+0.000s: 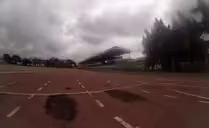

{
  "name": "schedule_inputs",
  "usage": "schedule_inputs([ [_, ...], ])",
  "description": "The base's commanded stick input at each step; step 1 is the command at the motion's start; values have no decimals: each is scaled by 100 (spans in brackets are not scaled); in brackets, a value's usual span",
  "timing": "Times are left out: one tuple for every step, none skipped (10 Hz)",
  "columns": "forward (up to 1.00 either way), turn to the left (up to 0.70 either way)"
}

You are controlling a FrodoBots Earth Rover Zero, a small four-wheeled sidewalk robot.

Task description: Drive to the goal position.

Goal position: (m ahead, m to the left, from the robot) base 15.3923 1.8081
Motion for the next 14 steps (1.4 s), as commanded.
schedule_inputs([
  [70,0],
  [70,0],
  [70,0],
  [70,0],
  [70,0],
  [70,0],
  [70,0],
  [70,0],
  [70,0],
  [70,0],
  [70,0],
  [70,0],
  [70,0],
  [70,0],
])
